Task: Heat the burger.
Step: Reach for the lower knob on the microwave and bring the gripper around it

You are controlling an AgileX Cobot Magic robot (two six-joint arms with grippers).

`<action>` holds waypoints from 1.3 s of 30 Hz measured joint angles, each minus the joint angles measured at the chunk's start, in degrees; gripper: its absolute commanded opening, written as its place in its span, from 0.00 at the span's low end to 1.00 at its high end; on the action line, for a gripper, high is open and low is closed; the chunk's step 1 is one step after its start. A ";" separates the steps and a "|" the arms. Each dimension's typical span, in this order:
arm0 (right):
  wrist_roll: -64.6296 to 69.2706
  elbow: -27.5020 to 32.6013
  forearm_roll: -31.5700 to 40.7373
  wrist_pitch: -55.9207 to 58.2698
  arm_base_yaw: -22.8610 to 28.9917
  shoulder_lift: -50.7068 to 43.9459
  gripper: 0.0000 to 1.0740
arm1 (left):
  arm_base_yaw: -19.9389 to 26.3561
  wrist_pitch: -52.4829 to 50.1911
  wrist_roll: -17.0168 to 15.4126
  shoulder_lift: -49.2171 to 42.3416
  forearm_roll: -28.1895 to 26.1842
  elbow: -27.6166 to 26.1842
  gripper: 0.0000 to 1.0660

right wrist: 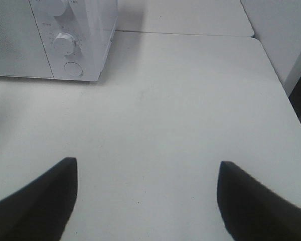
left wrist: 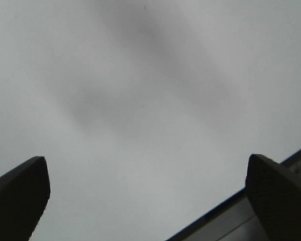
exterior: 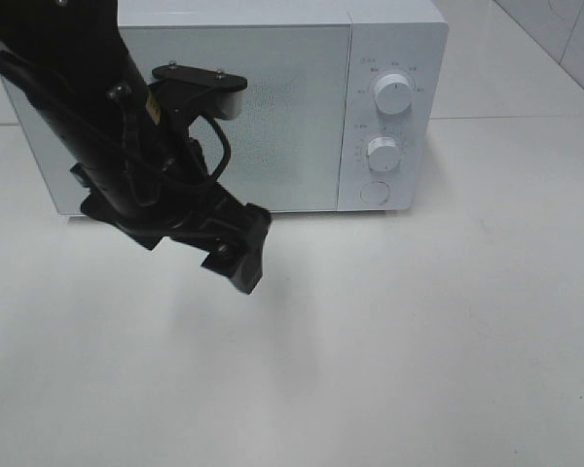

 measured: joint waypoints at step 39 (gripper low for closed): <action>0.00 0.00 0.00 0.00 0.00 0.00 0.68 | 37.01 14.04 1.32 -43.95 1.55 21.49 0.92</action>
